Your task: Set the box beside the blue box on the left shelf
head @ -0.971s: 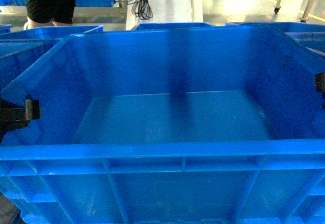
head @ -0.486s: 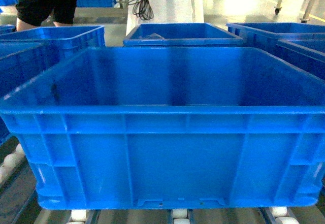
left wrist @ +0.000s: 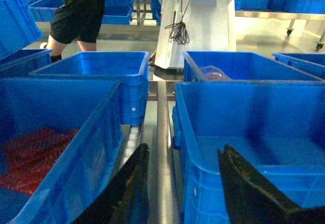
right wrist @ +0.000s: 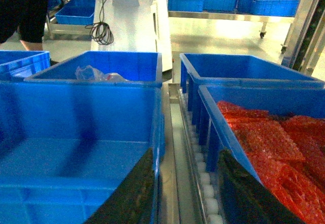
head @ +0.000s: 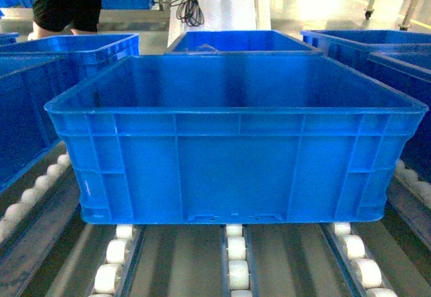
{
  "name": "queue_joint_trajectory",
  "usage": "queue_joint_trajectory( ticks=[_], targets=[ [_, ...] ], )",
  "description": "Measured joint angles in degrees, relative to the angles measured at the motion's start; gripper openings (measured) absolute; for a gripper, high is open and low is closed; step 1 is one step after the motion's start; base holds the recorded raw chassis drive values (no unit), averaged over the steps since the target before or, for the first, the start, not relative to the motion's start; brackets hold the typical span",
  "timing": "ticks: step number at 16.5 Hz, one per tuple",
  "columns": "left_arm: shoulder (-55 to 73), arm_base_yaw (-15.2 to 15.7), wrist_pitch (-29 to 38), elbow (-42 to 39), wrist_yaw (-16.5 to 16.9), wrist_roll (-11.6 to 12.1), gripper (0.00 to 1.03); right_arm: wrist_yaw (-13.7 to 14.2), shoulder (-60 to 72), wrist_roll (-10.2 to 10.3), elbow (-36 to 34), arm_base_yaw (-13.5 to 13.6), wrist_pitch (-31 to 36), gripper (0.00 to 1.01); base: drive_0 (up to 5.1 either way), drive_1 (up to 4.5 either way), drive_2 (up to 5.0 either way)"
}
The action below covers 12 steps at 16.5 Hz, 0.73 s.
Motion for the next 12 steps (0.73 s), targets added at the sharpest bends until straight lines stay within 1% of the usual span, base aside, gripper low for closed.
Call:
queue_joint_trajectory(
  ticks=[1,2,3,5,6,9,10,12],
  targets=[
    [-1.5,0.7,0.0,-1.9,0.7,0.0,0.34,-0.4,-1.8,0.0,-2.3,-0.2,0.1,0.31,0.0,0.00,0.0],
    [-2.2,1.0,-0.1,-2.6,1.2,0.0,0.28,-1.4,-2.6,0.0,-3.3,-1.0,0.1,0.25,0.0,0.00,0.0],
    [-2.7,1.2,-0.1,-3.1,1.4,0.0,0.24,-3.0,-3.2,0.0,-3.9,-1.8,0.2,0.21,0.0,0.00,0.0],
    [-3.6,1.6,-0.2,-4.0,1.9,0.0,0.18,-3.8,-4.3,0.0,-5.0,-3.1,0.2,0.14,0.0,0.00,0.0],
    [-3.8,1.7,-0.2,-4.2,2.1,0.0,0.16,-3.8,-4.6,0.1,-5.2,-3.3,0.2,0.12,0.0,0.00,0.0],
    [-5.7,2.5,-0.5,-5.7,2.6,0.0,0.04,-3.6,-6.5,0.1,-7.0,-4.0,0.2,0.01,0.0,0.00,0.0],
    [-6.3,2.7,-0.6,-6.1,3.0,0.0,0.02,-3.7,-7.2,0.1,-7.6,-4.2,0.1,0.00,0.0,0.00,0.0],
    [-7.0,2.9,-0.8,-6.5,3.1,0.0,0.02,-3.8,-8.3,0.2,-8.5,-4.1,0.0,0.02,0.0,0.00,0.0]
  ],
)
